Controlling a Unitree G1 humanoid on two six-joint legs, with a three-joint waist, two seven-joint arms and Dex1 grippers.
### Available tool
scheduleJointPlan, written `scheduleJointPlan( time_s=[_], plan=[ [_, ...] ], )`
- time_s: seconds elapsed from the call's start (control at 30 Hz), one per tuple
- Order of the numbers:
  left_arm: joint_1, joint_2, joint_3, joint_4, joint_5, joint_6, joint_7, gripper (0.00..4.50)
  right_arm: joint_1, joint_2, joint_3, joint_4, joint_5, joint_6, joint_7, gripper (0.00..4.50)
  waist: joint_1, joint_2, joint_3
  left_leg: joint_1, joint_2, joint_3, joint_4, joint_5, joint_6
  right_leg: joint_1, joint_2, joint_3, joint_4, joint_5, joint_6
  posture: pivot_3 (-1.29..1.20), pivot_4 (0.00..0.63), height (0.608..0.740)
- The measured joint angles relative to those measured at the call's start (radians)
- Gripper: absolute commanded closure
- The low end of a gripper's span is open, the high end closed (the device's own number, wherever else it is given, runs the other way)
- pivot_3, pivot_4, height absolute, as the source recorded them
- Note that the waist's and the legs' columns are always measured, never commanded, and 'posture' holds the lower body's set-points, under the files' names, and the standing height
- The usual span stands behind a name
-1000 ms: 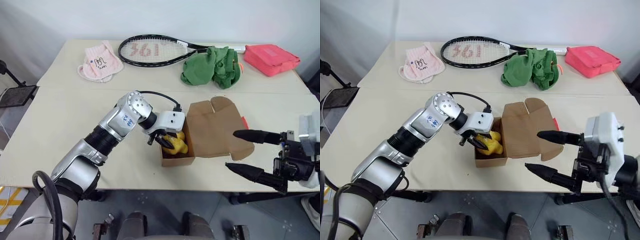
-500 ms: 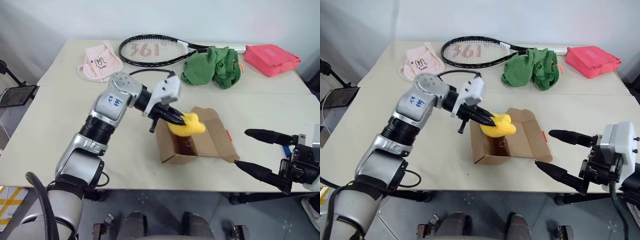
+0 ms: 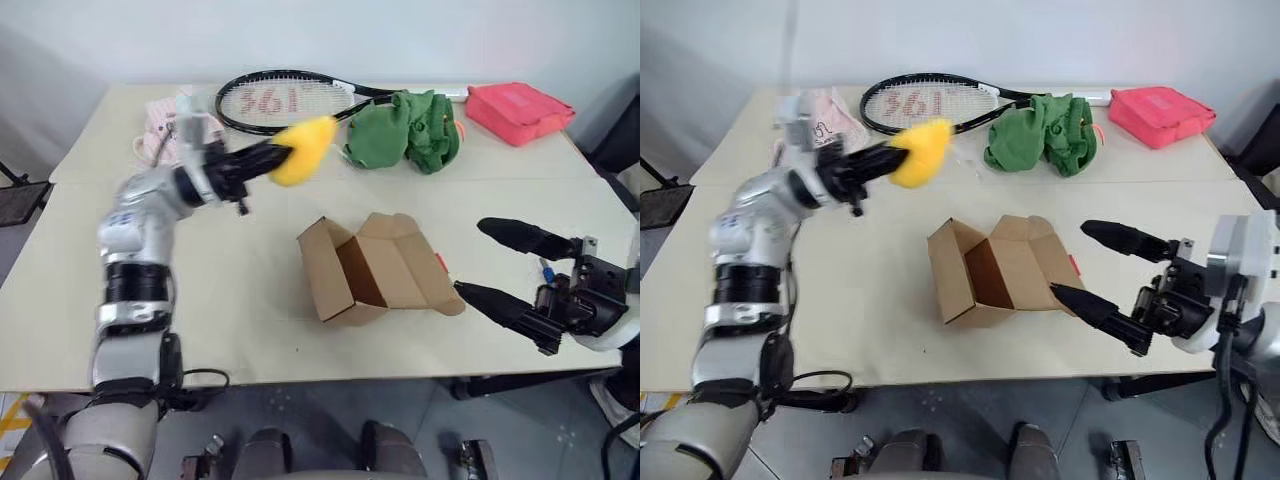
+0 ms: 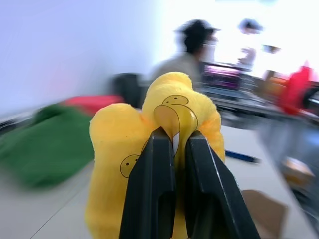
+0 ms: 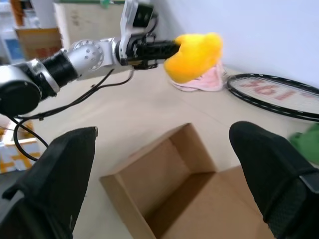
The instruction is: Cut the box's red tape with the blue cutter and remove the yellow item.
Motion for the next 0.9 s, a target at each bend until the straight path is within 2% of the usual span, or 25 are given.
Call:
scheduleJointPlan(
  time_s=[0.1, 0.3, 0.5, 0.67, 0.8, 0.9],
  plan=[
    [0.239, 0.098, 0.07, -0.046, 0.012, 0.009, 0.052, 4.49, -0.044, 0.023, 0.074, 0.006, -0.002, -0.011, 0.01, 0.0, -0.002, -0.001, 0.0, 0.003, 0.0, 0.0, -0.001, -0.001, -0.001, 0.001, 0.0, 0.0, 0.002, 0.0, 0.0, 0.0, 0.15, 0.74],
    [0.566, 0.15, 0.169, -0.193, 0.025, 0.018, 0.157, 4.49, -0.112, 0.077, 0.231, -0.005, -0.092, -0.108, 0.101, 0.0, 0.027, -0.003, 0.0, 0.003, 0.001, 0.0, 0.002, -0.002, -0.001, 0.004, -0.001, 0.0, 0.001, 0.0, 0.0, 0.0, 0.15, 0.74],
    [0.674, 0.123, 0.18, -0.381, -0.015, 0.071, 0.228, 2.68, -0.092, 0.102, 0.289, 0.046, -0.186, -0.198, 0.195, 0.0, 0.03, -0.003, 0.0, 0.006, 0.001, -0.001, 0.001, -0.002, -0.001, 0.007, 0.0, -0.001, 0.0, 0.0, -0.001, 0.0, 0.15, 0.74],
    [0.708, 0.14, 0.191, -0.413, -0.028, 0.067, 0.218, 1.14, -0.078, 0.109, 0.288, 0.109, -0.233, -0.239, 0.229, 0.0, 0.018, -0.002, 0.0, 0.008, 0.002, 0.001, -0.001, -0.002, -0.002, 0.007, 0.0, -0.001, 0.0, -0.001, -0.002, 0.0, 0.15, 0.74],
    [0.761, 0.234, 0.274, -0.372, -0.067, 0.039, 0.103, 1.14, -0.077, 0.109, 0.274, 0.159, -0.244, -0.257, 0.244, 0.0, 0.008, -0.002, 0.0, 0.008, 0.003, 0.001, -0.001, -0.003, -0.003, 0.007, 0.001, -0.001, 0.0, -0.002, -0.003, 0.0, 0.15, 0.74],
    [0.781, 0.267, 0.299, -0.351, -0.076, 0.012, 0.049, 1.14, -0.072, 0.108, 0.274, 0.164, -0.248, -0.264, 0.264, 0.0, 0.01, -0.001, 0.0, 0.008, 0.003, 0.001, -0.001, -0.003, -0.003, 0.007, 0.001, -0.001, 0.0, -0.002, -0.003, 0.0, 0.15, 0.74]
  ],
)
